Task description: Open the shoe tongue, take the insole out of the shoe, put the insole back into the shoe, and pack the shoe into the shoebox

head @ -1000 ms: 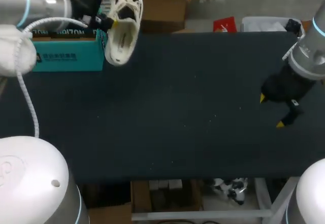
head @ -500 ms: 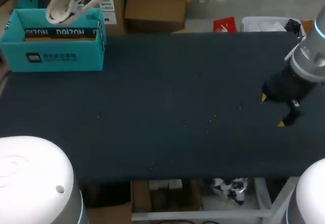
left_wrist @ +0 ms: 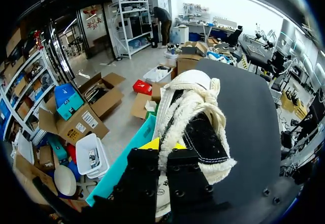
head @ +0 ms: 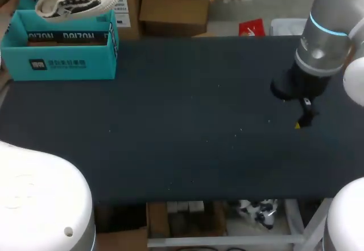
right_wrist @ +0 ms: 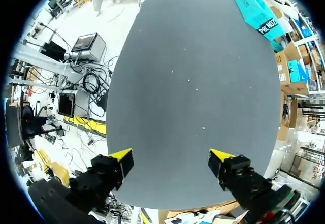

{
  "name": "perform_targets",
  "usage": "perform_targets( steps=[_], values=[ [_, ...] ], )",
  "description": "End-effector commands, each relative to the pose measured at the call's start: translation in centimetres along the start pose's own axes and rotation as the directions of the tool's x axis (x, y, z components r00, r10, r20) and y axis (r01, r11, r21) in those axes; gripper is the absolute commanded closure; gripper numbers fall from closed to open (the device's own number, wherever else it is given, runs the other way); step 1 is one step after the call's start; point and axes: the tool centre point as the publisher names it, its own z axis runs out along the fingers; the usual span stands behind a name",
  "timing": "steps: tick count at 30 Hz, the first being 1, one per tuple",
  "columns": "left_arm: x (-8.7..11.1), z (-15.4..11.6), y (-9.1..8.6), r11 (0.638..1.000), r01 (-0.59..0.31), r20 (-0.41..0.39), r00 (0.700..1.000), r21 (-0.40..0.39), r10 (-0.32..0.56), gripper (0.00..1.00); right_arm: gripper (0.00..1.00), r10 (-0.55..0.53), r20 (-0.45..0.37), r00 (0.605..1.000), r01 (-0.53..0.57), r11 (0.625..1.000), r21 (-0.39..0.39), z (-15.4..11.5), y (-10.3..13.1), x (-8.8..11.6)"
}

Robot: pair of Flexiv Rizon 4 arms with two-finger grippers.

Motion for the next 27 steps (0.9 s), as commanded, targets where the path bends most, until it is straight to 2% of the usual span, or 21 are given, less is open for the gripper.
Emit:
perform_targets(
  steps=[1,8,11,17,21,27],
  values=[
    [-2.8,0.3,1.8,1.0,-0.001,-0.382,0.924,-0.012,-0.004,1.0,0.0,0.032,-0.054,0.998,-0.029,0.998,0.049,-0.3,0.3,-0.4],
    [-4.0,0.2,5.5,0.998,0.019,-0.404,0.914,-0.052,-0.039,1.0,0.0,0.034,-0.041,0.999,-0.033,0.998,0.045,-0.3,0.2,-0.3],
    [-4.9,0.7,6.1,0.998,0.028,-0.421,0.905,-0.059,-0.051,1.0,0.0,0.034,-0.041,0.999,-0.033,0.998,0.045,-0.3,0.2,-0.3],
    [-5.2,2.7,7.6,0.994,0.016,-0.44,0.896,-0.106,-0.061,1.0,0.0,0.034,-0.041,0.999,-0.033,0.998,0.045,-0.3,0.2,-0.3],
    [-5.2,4.3,9.1,0.985,-0.01,-0.457,0.887,-0.173,-0.072,1.0,0.0,0.034,-0.041,0.999,-0.033,0.998,0.045,-0.3,0.2,-0.3],
    [-5.3,4.1,11.1,0.978,-0.043,-0.49,0.869,-0.203,-0.063,1.0,0.0,0.034,-0.041,0.999,-0.033,0.998,0.045,-0.3,0.2,-0.3]
  ],
)
